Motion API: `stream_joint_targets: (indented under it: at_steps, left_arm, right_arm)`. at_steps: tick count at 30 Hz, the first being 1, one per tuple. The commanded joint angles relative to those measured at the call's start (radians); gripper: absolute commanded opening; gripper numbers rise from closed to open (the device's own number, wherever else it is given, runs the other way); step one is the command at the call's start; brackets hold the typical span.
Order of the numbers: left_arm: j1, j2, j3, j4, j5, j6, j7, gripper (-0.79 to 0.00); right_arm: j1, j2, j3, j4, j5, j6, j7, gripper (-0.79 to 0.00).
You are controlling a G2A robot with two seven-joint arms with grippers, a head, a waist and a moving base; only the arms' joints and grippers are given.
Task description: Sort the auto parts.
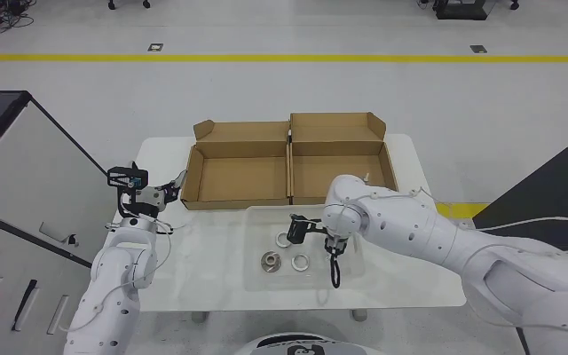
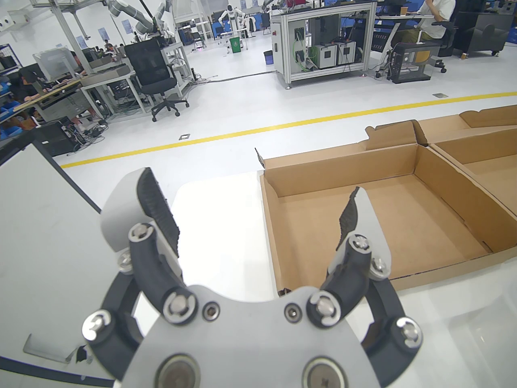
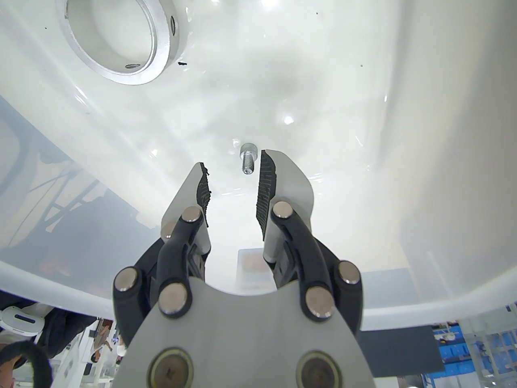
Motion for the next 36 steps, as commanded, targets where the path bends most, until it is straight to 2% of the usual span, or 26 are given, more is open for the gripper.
stream_joint_targets:
  at_steps: [1,9,16,18,28,32,36]
  left_arm:
    - [0.0,0.0,0.0,0.0,0.0,0.0,0.0,0.0]
    - [0.0,0.0,0.0,0.0,0.0,0.0,0.0,0.0]
    - [0.0,0.0,0.0,0.0,0.0,0.0,0.0,0.0]
    - [0.0,0.0,0.0,0.0,0.0,0.0,0.0,0.0]
    - [0.0,0.0,0.0,0.0,0.0,0.0,0.0,0.0]
    - [0.0,0.0,0.0,0.0,0.0,0.0,0.0,0.0]
    - [0.0,0.0,0.0,0.0,0.0,0.0,0.0,0.0]
  right_arm:
    - [0.0,-0.003,0.0,0.004,-0.001,-0.001,0.0,-0.514]
    - [-0.001,-0.013,-0.001,0.022,-0.01,0.003,0.0,-0.557]
    - [0.004,-0.022,-0.013,0.039,-0.018,0.011,0.0,-0.69]
    - [0.006,-0.024,-0.015,0.045,-0.016,0.012,0.0,-0.782]
    - [0.047,-0.013,0.019,0.019,0.05,0.027,0.0,-0.785]
    - [0.07,0.015,0.054,-0.038,0.093,0.056,0.0,-0.785]
    - [0.087,0.062,0.112,-0.099,0.153,0.09,0.0,-0.785]
